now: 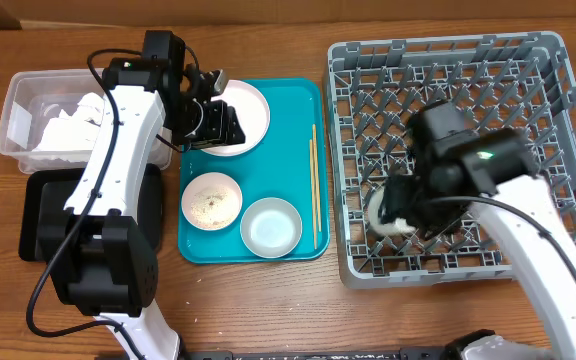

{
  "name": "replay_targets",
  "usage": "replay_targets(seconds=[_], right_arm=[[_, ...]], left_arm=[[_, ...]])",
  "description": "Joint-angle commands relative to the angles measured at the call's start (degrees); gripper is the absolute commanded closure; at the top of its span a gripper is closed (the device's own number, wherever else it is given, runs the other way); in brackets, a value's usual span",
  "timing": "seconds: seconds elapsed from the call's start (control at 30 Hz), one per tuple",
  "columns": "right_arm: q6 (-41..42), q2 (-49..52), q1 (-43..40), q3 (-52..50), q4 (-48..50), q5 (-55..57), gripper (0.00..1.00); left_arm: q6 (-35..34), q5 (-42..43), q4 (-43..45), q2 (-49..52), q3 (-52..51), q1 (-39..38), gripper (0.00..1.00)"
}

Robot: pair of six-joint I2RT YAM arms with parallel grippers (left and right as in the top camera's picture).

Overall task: Sort waste into correct bins and load items into the dishwasher
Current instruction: 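Lower the white cup into the rack's front-left corner and release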

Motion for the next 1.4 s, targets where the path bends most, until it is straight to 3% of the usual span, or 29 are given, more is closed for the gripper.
replay_targets(seconds=[0.0, 0.43, 0.63, 0.8, 1.2, 1.37], right_arm=[[5.4, 3.5, 3.4, 1.0, -2.0, 6.1, 0.4], [5.9, 6.9, 7.1, -2.9, 0.2, 3.5, 0.39], [5.8, 6.9, 7.1, -3.6, 1.3, 3.0, 0.16], [5.5, 6.9, 7.0, -3.5, 2.2, 2.7, 0.13], [2.3, 6.8, 7.0, 8.2, 3.7, 2.9, 0.14], [2.1, 6.9, 7.0, 8.8, 6.1, 2.9, 0.13]], left_arm=[[-1.4, -5.9, 0.1, -0.4, 0.9, 0.2, 0.46], [-1.4, -5.9, 0.0, -0.4, 0.9, 0.2, 0.46], [-1.4, -5.9, 0.0, -0.4, 0.9, 0.2, 0.42], [-0.9, -7.1, -0.3, -0.4, 1.3, 0.2, 0.42], [0.7, -10.5, -16.8, -2.7, 15.5, -1.7, 0.44], [-4.6, -16.3, -20.9, -4.7, 15.2, -5.1, 0.47]])
